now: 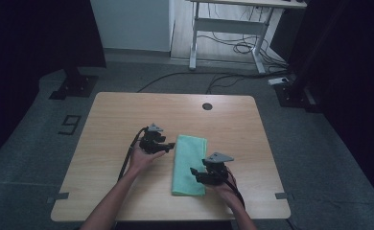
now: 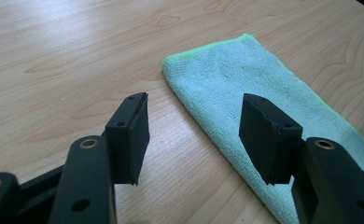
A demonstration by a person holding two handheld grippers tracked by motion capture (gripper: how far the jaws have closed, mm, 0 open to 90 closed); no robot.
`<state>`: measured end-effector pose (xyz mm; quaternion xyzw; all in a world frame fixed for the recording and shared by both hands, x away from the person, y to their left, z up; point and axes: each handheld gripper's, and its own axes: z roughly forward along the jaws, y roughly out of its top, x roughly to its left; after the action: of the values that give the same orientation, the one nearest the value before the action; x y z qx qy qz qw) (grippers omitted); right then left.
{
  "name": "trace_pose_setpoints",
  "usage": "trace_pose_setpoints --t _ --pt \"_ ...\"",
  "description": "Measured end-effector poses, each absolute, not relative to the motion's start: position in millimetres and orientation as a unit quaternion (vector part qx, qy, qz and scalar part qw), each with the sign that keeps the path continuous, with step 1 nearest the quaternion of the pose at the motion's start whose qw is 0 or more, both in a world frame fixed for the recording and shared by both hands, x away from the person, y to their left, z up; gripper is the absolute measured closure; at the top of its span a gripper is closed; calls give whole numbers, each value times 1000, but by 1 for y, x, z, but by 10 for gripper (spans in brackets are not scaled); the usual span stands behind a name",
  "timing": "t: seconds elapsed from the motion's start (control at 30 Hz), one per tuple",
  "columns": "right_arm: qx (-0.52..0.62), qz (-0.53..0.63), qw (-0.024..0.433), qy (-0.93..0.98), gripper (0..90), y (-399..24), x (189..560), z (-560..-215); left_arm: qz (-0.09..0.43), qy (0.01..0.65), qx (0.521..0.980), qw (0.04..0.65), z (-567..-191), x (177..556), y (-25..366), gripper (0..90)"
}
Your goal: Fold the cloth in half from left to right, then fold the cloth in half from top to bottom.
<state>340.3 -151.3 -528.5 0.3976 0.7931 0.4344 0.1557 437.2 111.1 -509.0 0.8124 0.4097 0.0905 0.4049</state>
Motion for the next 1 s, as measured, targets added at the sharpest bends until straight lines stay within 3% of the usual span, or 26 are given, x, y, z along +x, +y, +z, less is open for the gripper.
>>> trace_pose_setpoints --t 1.0 --pt "435 429 160 775 388 -174 410 -532 82 417 811 402 -520 468 96 455"
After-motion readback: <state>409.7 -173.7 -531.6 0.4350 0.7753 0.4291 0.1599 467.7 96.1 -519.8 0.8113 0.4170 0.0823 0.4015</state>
